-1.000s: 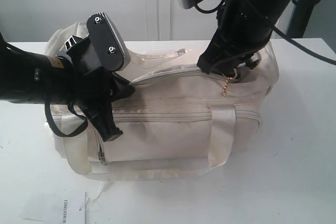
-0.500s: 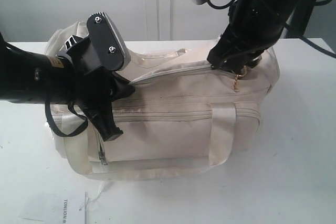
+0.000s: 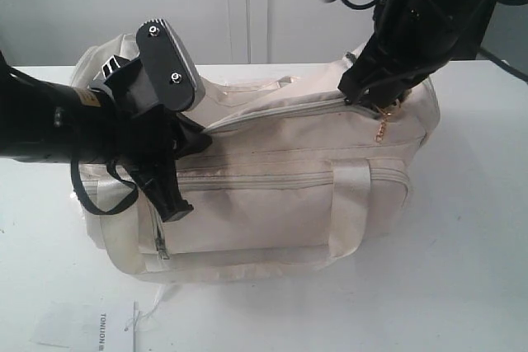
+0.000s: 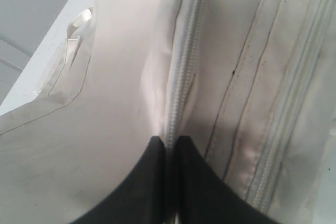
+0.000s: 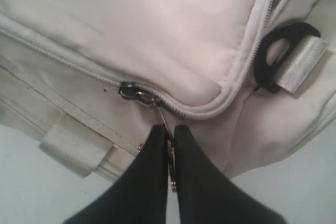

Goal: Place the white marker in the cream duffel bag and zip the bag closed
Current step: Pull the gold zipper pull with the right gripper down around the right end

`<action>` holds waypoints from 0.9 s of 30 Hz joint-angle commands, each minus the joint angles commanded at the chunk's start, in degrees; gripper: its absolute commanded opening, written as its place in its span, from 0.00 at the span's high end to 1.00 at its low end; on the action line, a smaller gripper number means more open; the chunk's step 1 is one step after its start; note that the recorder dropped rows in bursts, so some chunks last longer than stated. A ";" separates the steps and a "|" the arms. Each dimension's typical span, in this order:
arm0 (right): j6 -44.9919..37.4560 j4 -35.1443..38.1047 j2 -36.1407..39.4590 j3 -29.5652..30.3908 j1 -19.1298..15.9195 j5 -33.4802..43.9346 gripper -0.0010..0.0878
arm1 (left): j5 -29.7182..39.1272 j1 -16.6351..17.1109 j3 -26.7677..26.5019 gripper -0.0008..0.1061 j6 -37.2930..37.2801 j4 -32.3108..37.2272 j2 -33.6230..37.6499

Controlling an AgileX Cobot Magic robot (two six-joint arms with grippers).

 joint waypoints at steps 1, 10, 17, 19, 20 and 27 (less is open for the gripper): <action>0.00 -0.33 -0.25 0.00 -0.44 0.00 0.99 | 0.00 0.00 0.00 0.99 0.00 0.00 0.00; 0.00 0.15 -0.66 0.00 -1.84 0.00 0.99 | -0.34 0.00 0.00 0.99 -0.15 0.00 0.00; -0.16 -2.93 -0.66 0.00 -1.85 0.00 0.99 | -0.34 0.00 0.00 0.99 -0.15 0.00 0.00; -0.25 -3.04 -0.66 0.00 -1.85 0.00 0.99 | -0.34 0.00 0.00 0.99 -0.15 0.00 0.00; -0.25 -3.18 -0.66 0.00 -1.85 0.00 0.99 | -0.34 0.00 0.00 0.99 -0.15 0.00 0.00; -0.25 -3.68 -0.66 0.00 -1.85 0.00 0.99 | -0.34 0.00 0.00 0.99 -0.15 0.00 0.00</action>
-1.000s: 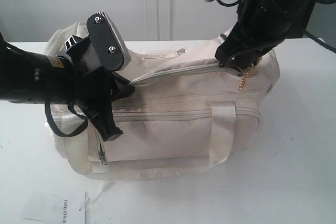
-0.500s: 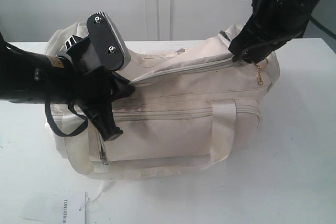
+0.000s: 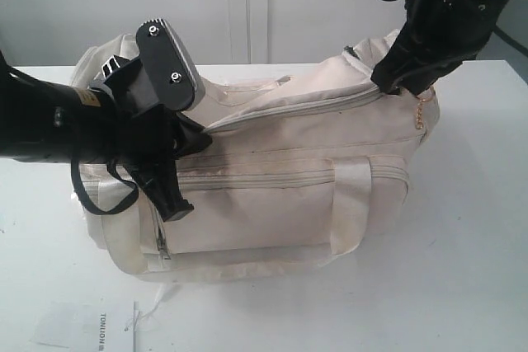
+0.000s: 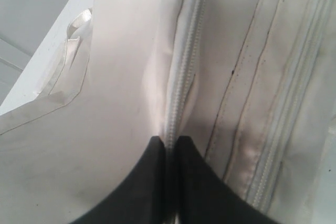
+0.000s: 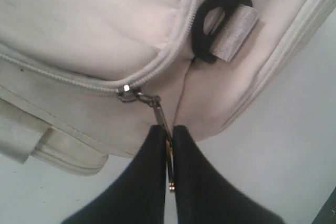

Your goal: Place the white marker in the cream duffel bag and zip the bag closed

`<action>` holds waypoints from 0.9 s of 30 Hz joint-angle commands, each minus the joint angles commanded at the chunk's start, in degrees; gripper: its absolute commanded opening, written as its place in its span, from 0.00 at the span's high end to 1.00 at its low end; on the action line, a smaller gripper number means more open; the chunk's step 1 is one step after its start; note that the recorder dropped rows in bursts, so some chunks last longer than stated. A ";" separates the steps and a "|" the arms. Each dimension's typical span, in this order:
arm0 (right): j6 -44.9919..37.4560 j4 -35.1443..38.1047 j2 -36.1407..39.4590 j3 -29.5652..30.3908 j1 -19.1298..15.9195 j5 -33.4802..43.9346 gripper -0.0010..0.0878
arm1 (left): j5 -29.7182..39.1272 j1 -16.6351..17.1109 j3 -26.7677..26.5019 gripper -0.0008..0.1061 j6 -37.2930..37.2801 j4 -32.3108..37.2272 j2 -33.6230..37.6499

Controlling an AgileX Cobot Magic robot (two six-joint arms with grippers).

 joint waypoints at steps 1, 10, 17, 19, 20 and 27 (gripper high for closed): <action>0.00 -0.28 0.00 0.00 0.00 0.00 0.99 | 0.00 0.00 0.00 0.99 0.00 0.00 0.00; 0.23 -1.46 0.48 0.00 0.00 -6.41 0.99 | 0.00 0.00 0.00 0.99 0.00 0.00 0.00; 0.23 -2.08 0.84 0.00 0.00 -10.67 0.99 | 0.87 0.00 0.00 0.99 -0.03 0.00 0.00; 0.23 -2.56 1.31 0.00 0.00 -11.13 0.99 | 1.01 0.00 0.00 0.99 0.08 0.00 0.00; 0.23 -2.56 1.43 0.00 0.00 -10.41 0.99 | 1.17 0.00 0.00 0.99 0.08 0.00 0.00; 0.01 -0.34 0.96 -0.11 0.00 -3.76 0.99 | 1.14 0.00 -0.63 0.21 -4.35 -1.52 -1.86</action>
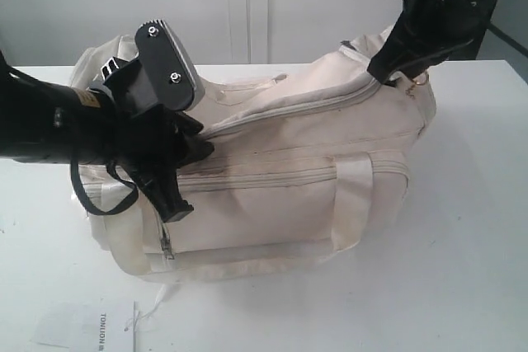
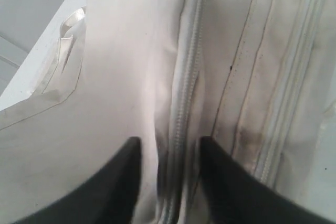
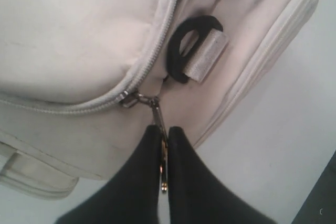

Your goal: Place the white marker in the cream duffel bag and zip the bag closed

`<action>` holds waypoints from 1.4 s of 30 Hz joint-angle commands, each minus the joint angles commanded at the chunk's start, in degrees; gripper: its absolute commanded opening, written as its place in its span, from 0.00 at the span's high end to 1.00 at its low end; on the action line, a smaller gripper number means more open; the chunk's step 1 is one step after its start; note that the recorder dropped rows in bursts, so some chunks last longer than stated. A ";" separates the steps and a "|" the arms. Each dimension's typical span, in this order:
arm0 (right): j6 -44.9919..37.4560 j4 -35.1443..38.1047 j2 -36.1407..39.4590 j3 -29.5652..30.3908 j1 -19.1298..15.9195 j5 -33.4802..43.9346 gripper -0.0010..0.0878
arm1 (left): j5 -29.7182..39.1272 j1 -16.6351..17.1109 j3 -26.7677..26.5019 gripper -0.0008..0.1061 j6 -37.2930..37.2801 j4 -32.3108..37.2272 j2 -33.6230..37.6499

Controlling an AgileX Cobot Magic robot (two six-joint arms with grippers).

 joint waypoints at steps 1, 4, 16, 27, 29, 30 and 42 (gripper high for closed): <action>0.00 0.00 0.00 0.00 0.00 0.00 0.99 | 0.84 0.00 -0.40 0.15 -3.72 -0.97 -1.23; -2.05 0.90 0.00 0.00 0.00 -0.26 0.99 | 5.35 0.00 -3.09 0.28 -11.68 -3.15 -6.21; -3.80 1.56 0.00 0.00 0.00 3.00 0.99 | -11.81 -13.19 -7.80 0.34 -9.66 -7.84 3.43; -4.26 1.56 0.00 0.00 0.00 1.26 0.99 | -10.74 -13.64 -17.08 0.34 -9.52 -6.02 14.74; -4.26 1.56 0.00 0.00 0.00 1.14 0.99 | -9.83 -13.64 -18.34 0.34 -9.52 -6.02 16.17; -4.26 1.56 0.00 0.00 0.00 0.98 0.99 | -10.11 -13.64 -18.69 0.34 -9.52 -6.02 16.87; -4.37 2.40 0.00 0.00 0.00 0.89 0.99 | -10.38 -13.64 -22.32 0.51 -9.43 -6.02 21.63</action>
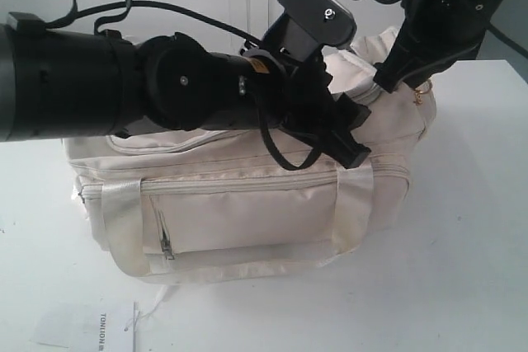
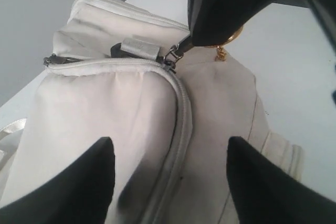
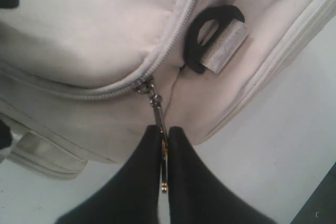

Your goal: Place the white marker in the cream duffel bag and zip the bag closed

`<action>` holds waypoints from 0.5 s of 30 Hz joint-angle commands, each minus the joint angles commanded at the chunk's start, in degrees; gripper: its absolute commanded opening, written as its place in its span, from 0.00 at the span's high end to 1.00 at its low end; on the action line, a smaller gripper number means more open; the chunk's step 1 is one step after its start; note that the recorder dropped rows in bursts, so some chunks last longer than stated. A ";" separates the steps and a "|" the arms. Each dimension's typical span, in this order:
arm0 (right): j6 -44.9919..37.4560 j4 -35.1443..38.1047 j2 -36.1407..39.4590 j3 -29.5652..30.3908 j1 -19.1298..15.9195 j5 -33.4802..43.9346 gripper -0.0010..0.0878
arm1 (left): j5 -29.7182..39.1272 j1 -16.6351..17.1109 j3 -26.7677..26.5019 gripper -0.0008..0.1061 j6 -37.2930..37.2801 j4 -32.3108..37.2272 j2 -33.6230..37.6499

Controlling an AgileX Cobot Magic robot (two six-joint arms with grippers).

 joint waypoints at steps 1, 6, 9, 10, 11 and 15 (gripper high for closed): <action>0.00 0.15 0.00 0.00 0.00 -0.08 0.99 | 0.09 0.00 0.00 0.56 0.00 0.00 0.00; -0.35 0.61 0.00 0.00 0.00 -0.52 0.99 | 0.40 0.00 0.00 0.85 0.00 0.00 0.78; -0.35 0.61 0.00 0.00 0.00 -0.88 0.99 | 0.55 0.00 0.00 0.99 0.00 0.10 0.93; -0.35 0.61 0.00 0.00 0.00 -1.06 0.99 | 0.55 0.00 0.00 0.99 0.13 0.10 0.93; -0.35 0.61 0.00 0.00 0.00 -1.37 0.99 | 0.55 0.00 0.00 0.99 0.13 0.10 0.93; -0.49 0.61 0.00 0.00 0.00 -3.07 0.99 | 0.92 0.00 0.00 0.99 0.13 0.10 0.93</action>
